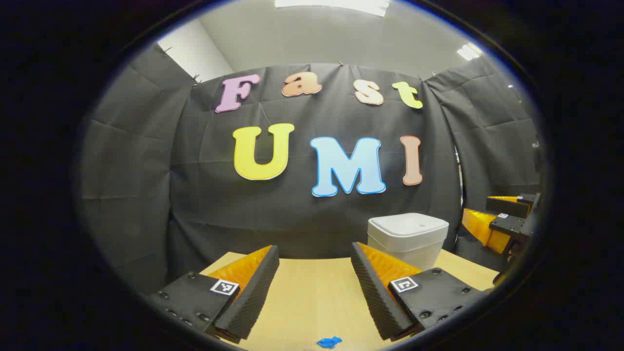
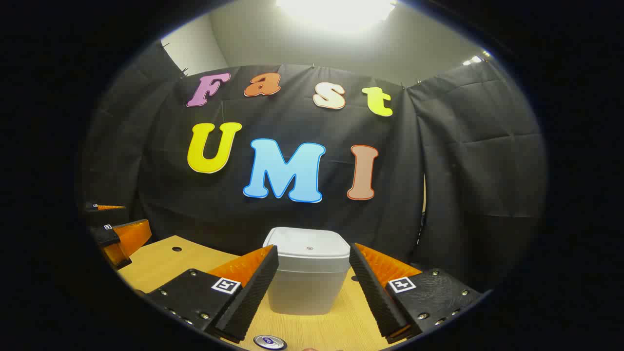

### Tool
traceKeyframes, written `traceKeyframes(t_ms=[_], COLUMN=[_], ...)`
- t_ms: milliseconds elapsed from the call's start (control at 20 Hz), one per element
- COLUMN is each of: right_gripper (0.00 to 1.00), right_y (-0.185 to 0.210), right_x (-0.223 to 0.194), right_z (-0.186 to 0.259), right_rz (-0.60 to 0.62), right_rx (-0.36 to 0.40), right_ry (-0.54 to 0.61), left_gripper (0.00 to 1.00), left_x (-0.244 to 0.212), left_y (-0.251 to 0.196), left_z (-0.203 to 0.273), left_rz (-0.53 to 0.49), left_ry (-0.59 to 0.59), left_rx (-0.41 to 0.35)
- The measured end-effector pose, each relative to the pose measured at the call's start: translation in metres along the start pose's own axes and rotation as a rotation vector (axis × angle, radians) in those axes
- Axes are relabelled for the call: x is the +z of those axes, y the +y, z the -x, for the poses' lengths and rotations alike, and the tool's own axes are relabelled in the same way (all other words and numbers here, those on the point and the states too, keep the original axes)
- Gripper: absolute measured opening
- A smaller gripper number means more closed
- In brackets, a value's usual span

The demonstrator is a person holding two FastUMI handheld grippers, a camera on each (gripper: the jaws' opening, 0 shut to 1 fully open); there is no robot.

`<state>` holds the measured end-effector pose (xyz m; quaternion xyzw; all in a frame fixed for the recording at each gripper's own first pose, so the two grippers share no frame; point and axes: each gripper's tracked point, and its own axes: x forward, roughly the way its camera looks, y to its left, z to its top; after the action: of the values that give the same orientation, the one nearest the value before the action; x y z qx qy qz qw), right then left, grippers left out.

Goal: Press the lid of the desktop garbage bin to open it, pick up the crumpled paper on the desktop and throw it into the bin, then pick up the pop can on the desktop and drop it into the bin, and finally close the garbage bin lid.

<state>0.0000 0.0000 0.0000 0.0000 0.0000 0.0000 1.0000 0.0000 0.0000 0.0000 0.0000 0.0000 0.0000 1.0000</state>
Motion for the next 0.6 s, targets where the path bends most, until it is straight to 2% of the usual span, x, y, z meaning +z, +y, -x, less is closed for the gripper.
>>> traceKeyframes(t_ms=[600], right_gripper=[0.94], right_y=[-0.0041], right_x=[0.0038], right_z=[0.0060], right_rz=[0.015], right_rx=[-0.023], right_ry=[0.005], left_gripper=[1.00], left_x=[0.0026], left_y=[-0.0062], left_z=[-0.0020], left_rz=[0.016], left_ry=[-0.013], left_rx=[-0.033])
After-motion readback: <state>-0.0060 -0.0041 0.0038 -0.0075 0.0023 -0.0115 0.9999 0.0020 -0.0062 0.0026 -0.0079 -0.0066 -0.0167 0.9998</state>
